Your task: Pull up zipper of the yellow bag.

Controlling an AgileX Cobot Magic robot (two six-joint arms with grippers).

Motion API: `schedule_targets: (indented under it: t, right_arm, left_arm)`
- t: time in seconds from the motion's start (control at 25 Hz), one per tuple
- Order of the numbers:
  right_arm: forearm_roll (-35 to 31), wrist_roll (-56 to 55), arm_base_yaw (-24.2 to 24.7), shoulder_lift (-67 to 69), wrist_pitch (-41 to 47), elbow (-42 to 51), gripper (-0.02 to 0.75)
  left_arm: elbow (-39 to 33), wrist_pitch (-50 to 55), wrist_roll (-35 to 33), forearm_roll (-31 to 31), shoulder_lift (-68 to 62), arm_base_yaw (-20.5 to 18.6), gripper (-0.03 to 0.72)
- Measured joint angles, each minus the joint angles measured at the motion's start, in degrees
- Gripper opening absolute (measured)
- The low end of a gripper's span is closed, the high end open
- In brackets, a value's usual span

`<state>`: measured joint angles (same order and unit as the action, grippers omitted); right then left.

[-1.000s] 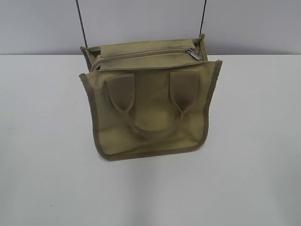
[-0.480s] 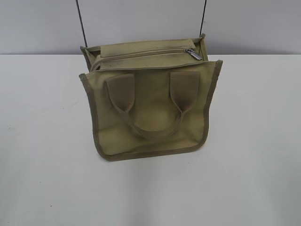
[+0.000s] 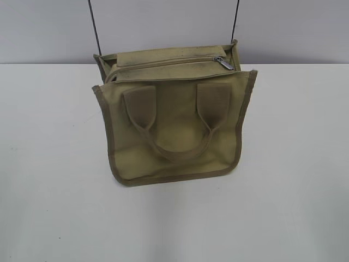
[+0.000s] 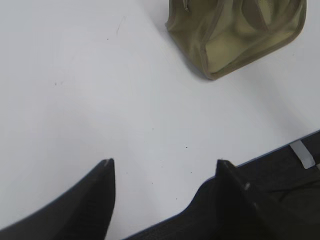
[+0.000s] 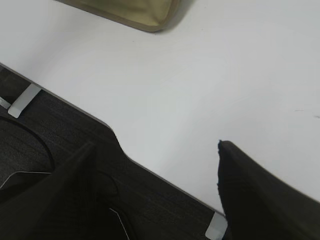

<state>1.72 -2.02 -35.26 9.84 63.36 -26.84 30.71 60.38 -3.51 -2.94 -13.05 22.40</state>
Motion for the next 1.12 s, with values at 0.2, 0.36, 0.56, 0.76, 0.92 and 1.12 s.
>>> schedule_targets:
  t: [0.2,0.36,0.56,0.76,0.92,1.12]
  right_arm:
    - [-1.34,0.00,9.91,0.00,-0.17,0.06,0.545]
    - [-1.72,0.00,22.89,0.00,-0.34,0.06,0.545]
    - [-1.72,0.00,36.65,-2.56,-0.34,0.06,0.545]
    - [-1.72,-0.06,40.23,-8.66,-0.40,0.06,0.544]
    - [-1.72,-0.06,40.33,-10.12,-0.38,0.06,0.544]
    - [-2.17,-0.06,40.33,-10.12,-0.38,0.06,0.544]
  left_arm:
    - [0.00,-0.05,0.00,0.00,1.84,-5.61,0.473]
    - [0.00,-0.05,0.00,0.00,4.27,-13.56,0.473]
    - [0.00,-0.05,0.00,0.00,8.81,-19.87,0.473]
    - [0.00,-0.05,0.00,0.00,12.75,-20.47,0.473]
    - [0.00,-0.01,0.00,0.00,13.37,-20.51,0.473]
    - [0.00,-0.01,0.00,0.00,13.44,-20.58,0.465]
